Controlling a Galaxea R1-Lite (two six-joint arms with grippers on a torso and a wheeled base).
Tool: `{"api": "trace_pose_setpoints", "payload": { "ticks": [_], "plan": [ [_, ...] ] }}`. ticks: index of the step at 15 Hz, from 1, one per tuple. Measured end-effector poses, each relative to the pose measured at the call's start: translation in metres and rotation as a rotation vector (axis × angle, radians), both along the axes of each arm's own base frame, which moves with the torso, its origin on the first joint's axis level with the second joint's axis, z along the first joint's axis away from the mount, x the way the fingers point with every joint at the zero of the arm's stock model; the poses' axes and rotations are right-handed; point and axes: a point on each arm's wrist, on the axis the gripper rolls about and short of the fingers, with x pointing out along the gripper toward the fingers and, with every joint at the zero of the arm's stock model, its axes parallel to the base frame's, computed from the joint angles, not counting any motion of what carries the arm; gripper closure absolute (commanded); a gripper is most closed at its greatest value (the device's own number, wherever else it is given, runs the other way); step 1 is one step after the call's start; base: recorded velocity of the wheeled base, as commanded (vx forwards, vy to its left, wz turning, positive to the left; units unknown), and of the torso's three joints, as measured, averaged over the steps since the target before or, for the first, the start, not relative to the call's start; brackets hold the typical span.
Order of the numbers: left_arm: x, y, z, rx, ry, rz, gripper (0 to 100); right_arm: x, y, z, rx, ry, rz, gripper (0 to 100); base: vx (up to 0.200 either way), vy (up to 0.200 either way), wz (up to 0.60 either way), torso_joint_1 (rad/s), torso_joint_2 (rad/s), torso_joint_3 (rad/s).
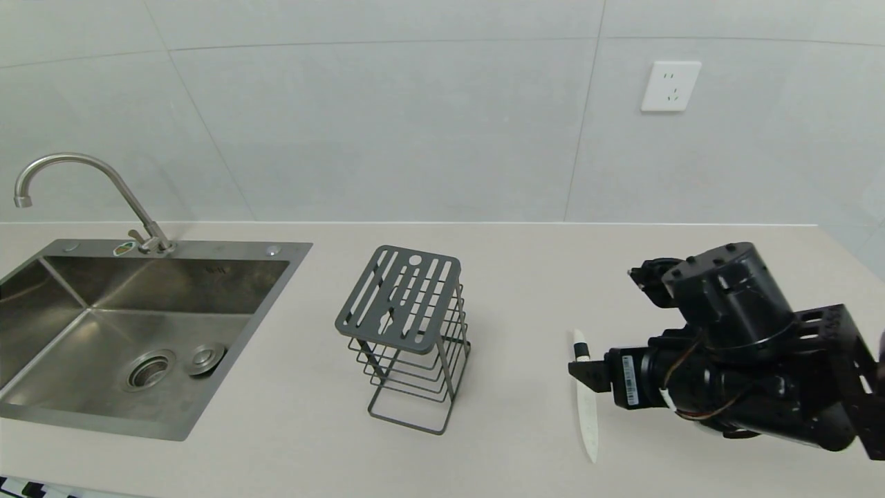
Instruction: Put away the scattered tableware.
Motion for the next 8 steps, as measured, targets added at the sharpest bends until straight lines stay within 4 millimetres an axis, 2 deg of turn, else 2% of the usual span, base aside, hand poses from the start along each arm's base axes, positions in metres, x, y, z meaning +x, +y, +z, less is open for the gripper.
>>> {"api": "trace_pose_setpoints", "payload": {
  "ticks": [3,8],
  "plan": [
    [0.000,0.000,0.000,0.000,0.000,0.000,0,0.019,0.005,-0.014,-0.031,0.040,-0.038,0,0.000,0.000,0.00,0.000,0.00,0.000],
    [0.000,0.000,0.000,0.000,0.001,0.000,0,0.049,-0.003,-0.039,-0.061,0.082,-0.114,0,0.000,0.000,0.00,0.000,0.00,0.000]
  ]
}}
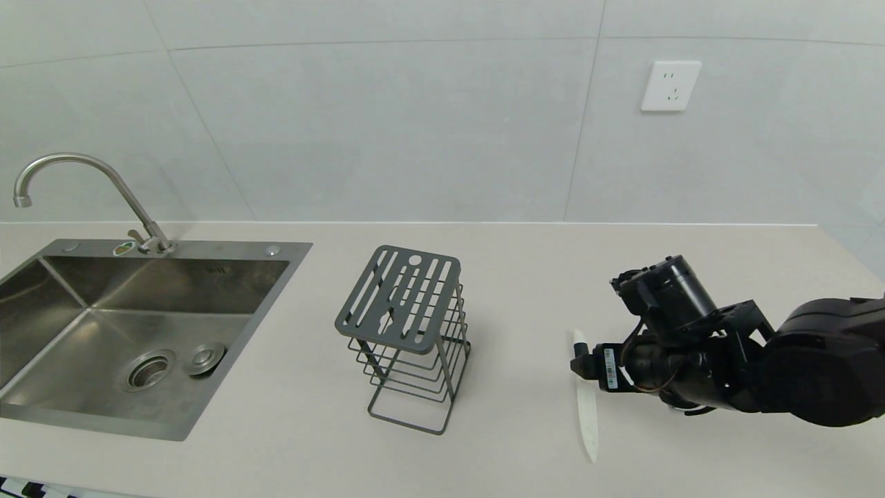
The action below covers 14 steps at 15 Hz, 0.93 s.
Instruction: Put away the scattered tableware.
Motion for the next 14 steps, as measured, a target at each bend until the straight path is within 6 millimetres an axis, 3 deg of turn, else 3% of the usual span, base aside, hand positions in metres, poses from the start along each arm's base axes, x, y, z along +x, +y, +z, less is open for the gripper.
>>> {"api": "trace_pose_setpoints", "payload": {
  "ticks": [4,9,14],
  "plan": [
    [0.000,0.000,0.000,0.001,0.000,0.000,0,0.012,0.005,-0.023,-0.075,0.027,0.047,0,0.000,0.000,0.00,0.000,0.00,0.000],
    [0.000,0.000,0.000,0.000,0.000,0.000,0,0.019,0.019,-0.038,-0.047,0.009,0.082,0,0.000,0.000,0.00,0.000,0.00,0.000],
    [0.000,0.000,0.000,0.000,0.000,0.000,0,0.032,0.017,-0.053,-0.063,0.012,0.072,0,0.000,0.000,0.00,0.000,0.00,0.000]
  ]
}}
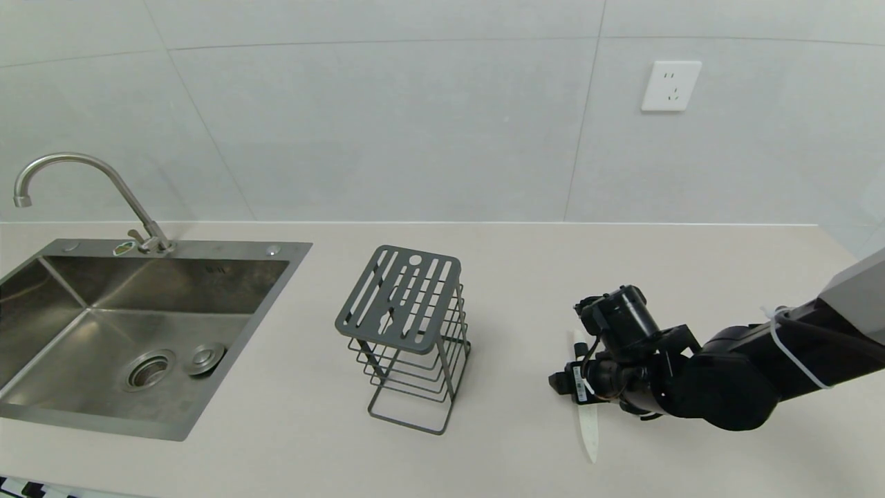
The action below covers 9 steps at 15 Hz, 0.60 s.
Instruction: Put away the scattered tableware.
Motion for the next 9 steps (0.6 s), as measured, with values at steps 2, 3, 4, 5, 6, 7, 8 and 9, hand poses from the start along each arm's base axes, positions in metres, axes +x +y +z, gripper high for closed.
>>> {"api": "trace_pose_setpoints", "payload": {
  "ticks": [2,3,4,5,6,7,8,9],
  "plan": [
    [0.0000,0.0000,0.0000,0.000,0.000,0.000,0,0.0014,-0.0003,-0.0020,-0.004,0.003,-0.001,0,0.000,0.000,0.00,0.000,0.00,0.000],
    [0.0000,0.0000,0.0000,0.000,0.000,0.000,0,0.0020,0.0003,-0.0021,-0.007,0.002,0.001,0,0.000,0.000,0.00,0.000,0.00,0.000],
    [0.0000,0.0000,0.0000,0.000,0.000,0.000,0,0.0027,0.0007,-0.0026,-0.012,0.000,0.003,0,0.000,0.000,0.00,0.000,0.00,0.000],
    [0.0000,0.0000,0.0000,0.000,0.000,0.000,0,0.0035,0.0012,-0.0031,-0.015,-0.001,0.002,0,0.000,0.000,0.00,0.000,0.00,0.000],
    [0.0000,0.0000,0.0000,0.000,0.000,0.000,0,0.0039,0.0014,-0.0037,-0.017,-0.001,0.001,0,0.000,0.000,0.00,0.000,0.00,0.000],
    [0.0000,0.0000,0.0000,0.000,0.000,0.000,0,0.0041,0.0015,-0.0047,-0.020,0.001,0.001,0,0.000,0.000,0.00,0.000,0.00,0.000],
    [0.0000,0.0000,0.0000,0.000,0.000,0.000,0,0.0046,0.0018,-0.0056,-0.024,0.002,0.002,0,0.000,0.000,0.00,0.000,0.00,0.000],
    [0.0000,0.0000,0.0000,0.000,0.000,0.000,0,0.0048,0.0018,-0.0065,-0.030,0.003,0.006,0,0.000,0.000,0.00,0.000,0.00,0.000]
  ]
}}
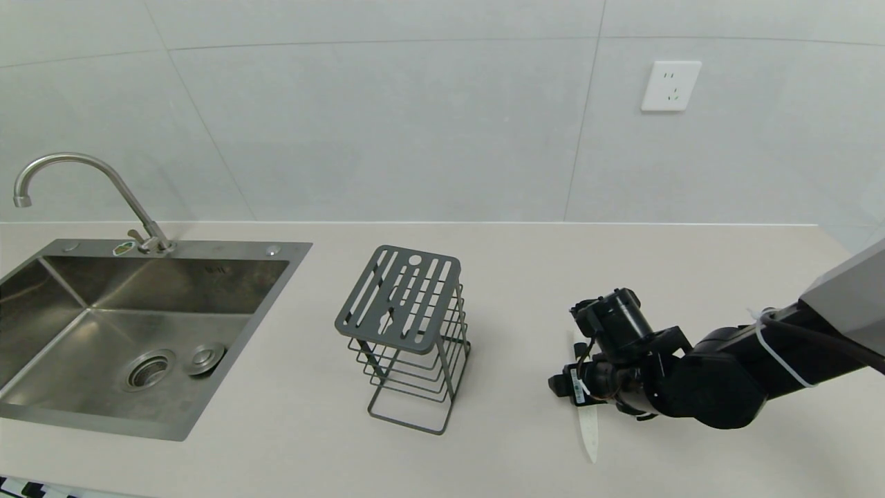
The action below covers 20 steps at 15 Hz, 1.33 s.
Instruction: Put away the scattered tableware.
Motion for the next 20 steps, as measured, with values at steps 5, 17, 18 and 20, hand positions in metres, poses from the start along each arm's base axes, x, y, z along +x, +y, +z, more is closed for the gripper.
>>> {"api": "trace_pose_setpoints", "payload": {
  "ticks": [5,17,18,20],
  "plan": [
    [0.000,0.000,0.000,0.000,0.000,0.000,0,0.005,0.002,0.001,-0.016,-0.016,0.009,0,0.000,0.000,0.00,0.000,0.00,0.000],
    [0.000,0.000,0.000,-0.001,0.000,0.000,0,-0.004,-0.005,-0.021,-0.073,0.043,-0.010,100,0.000,0.000,0.00,0.000,0.00,0.000],
    [0.000,0.000,0.000,-0.001,0.000,0.000,0,-0.005,-0.007,-0.023,-0.078,0.051,-0.013,100,0.000,0.000,0.00,0.000,0.00,0.000],
    [0.000,0.000,0.000,-0.001,0.000,-0.001,0,-0.005,-0.009,-0.020,-0.076,0.050,-0.018,100,0.000,0.000,0.00,0.000,0.00,0.000]
  ]
}}
